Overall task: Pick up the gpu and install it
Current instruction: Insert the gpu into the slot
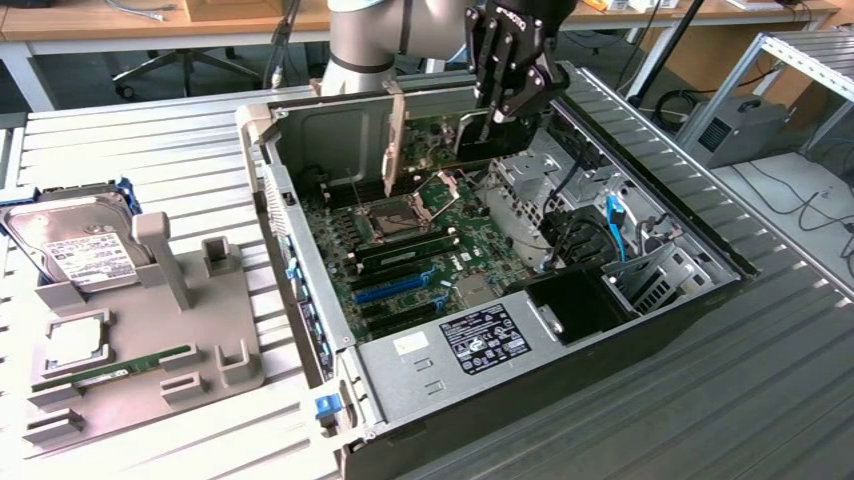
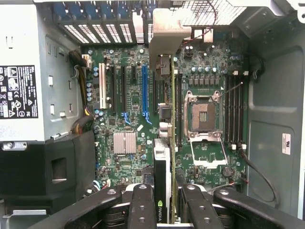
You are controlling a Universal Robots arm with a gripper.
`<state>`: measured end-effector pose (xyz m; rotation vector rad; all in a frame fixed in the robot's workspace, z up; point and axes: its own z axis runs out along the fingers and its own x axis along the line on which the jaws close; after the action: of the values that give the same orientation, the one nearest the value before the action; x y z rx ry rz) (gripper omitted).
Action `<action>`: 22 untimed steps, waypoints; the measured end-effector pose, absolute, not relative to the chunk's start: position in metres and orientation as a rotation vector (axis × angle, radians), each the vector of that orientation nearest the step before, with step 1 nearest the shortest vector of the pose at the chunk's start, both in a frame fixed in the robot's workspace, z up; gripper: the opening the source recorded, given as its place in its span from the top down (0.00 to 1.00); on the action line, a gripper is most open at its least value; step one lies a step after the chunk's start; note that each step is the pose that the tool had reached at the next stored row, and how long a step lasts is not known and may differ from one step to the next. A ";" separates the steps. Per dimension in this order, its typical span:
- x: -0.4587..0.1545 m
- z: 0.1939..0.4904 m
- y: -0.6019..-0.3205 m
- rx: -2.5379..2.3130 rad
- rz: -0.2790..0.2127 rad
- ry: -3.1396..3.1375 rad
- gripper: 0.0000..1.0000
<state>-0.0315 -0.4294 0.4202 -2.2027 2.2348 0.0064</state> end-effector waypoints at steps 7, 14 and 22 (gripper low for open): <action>-0.041 0.420 -0.429 -2.203 0.006 2.235 0.73; -0.042 0.420 -0.429 -2.203 0.006 2.235 0.73; -0.048 0.420 -0.429 -2.203 0.006 2.235 0.73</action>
<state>-0.0482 -0.4292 0.4203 -2.2027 2.2349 0.0064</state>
